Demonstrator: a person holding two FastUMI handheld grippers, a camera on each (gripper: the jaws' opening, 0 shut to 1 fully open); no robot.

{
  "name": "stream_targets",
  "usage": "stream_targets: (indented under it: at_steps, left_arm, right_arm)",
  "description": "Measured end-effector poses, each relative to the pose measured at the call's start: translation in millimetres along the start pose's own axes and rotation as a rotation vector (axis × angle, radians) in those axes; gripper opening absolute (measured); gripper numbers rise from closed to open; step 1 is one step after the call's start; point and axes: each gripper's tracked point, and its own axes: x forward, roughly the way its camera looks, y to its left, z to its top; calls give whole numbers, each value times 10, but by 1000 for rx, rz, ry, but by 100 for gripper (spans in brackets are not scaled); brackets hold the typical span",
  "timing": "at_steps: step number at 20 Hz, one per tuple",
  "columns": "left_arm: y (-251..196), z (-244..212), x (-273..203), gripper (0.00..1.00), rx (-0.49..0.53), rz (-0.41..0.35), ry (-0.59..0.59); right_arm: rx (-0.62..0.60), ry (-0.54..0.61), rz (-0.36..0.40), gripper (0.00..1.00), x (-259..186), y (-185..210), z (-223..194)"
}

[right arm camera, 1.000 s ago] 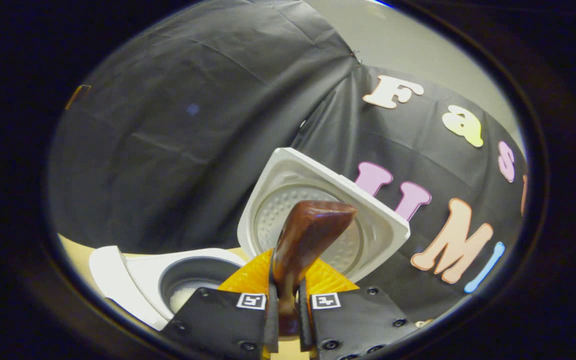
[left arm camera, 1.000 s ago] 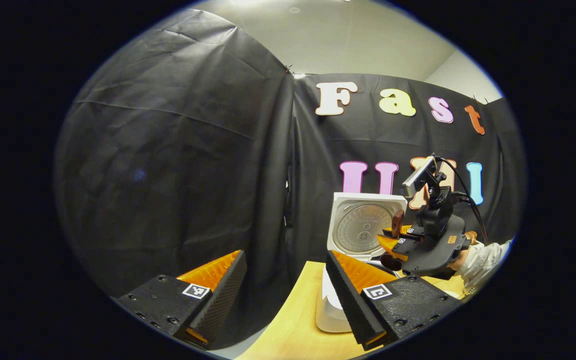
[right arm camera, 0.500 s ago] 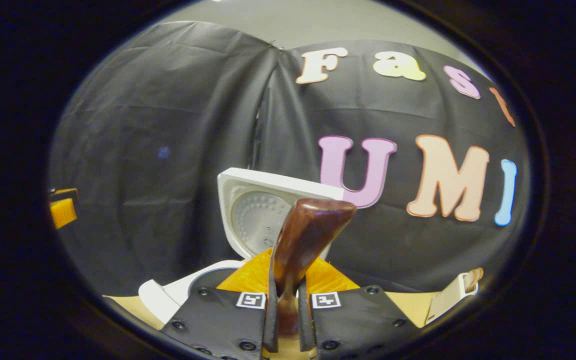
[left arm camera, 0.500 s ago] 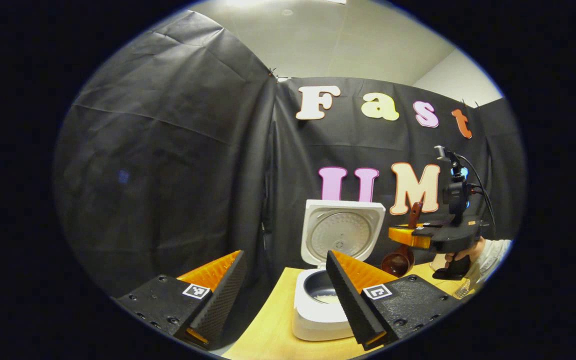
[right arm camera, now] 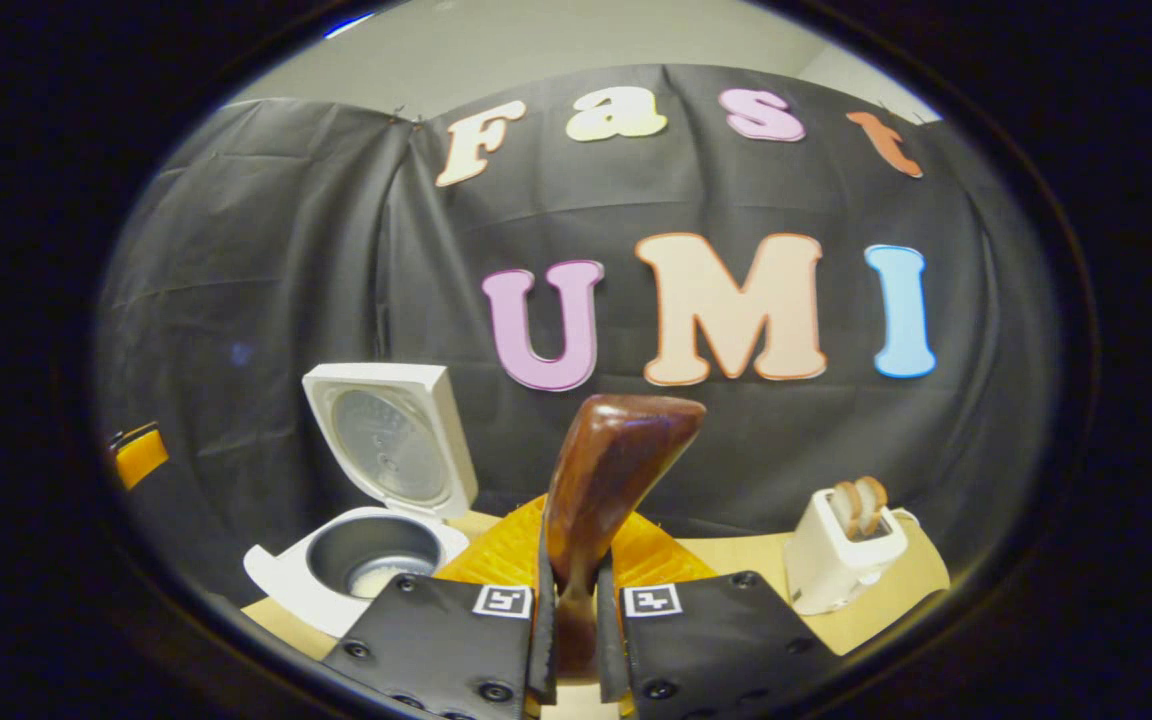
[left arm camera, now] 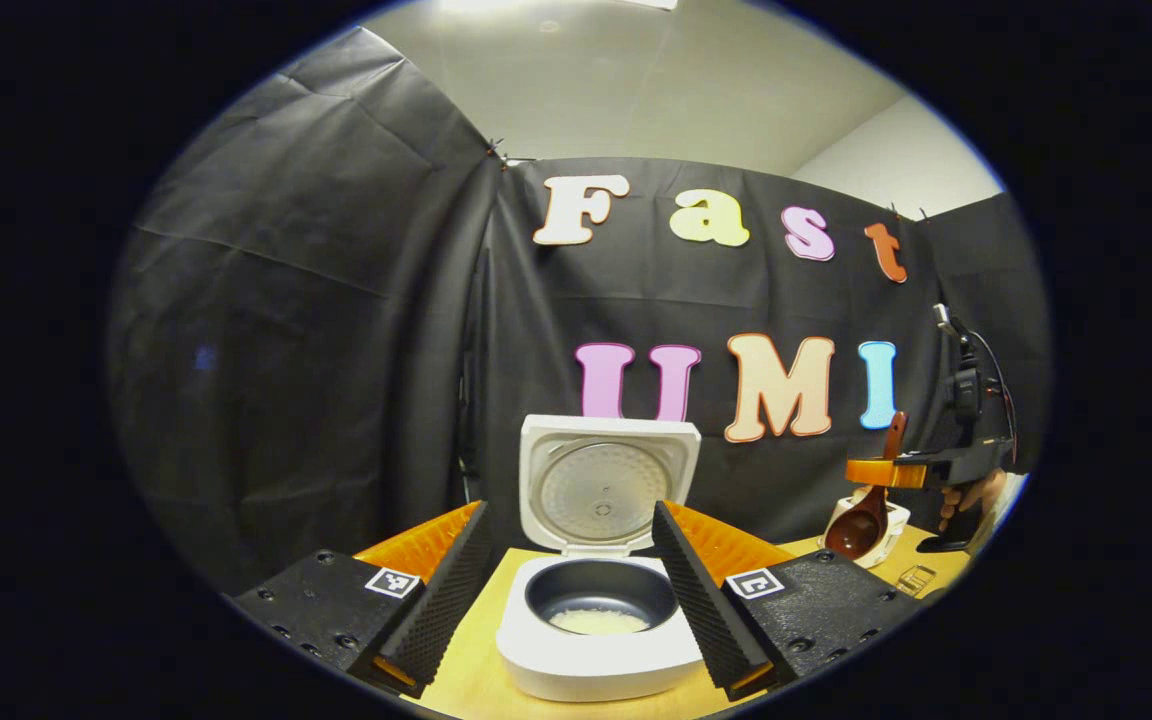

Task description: Close the left gripper, press the button to open the rice cooker; take a wooden spoon from the chopstick holder with the right hand, scoop a spoonful of rice and pour it into the rice cooker, then put the wooden spoon back into the chopstick holder.

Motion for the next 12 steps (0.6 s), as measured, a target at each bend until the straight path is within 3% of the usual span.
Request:
stream_targets:
  at_steps: [8,12]
  left_arm:
    - [-611,37,163,92,20,-83,9]
    - [-835,102,157,92,42,-108,10]
  right_arm:
    - [0,48,-205,18,-585,-1387,-377]
    - [31,87,-252,18,-761,-1824,-685]
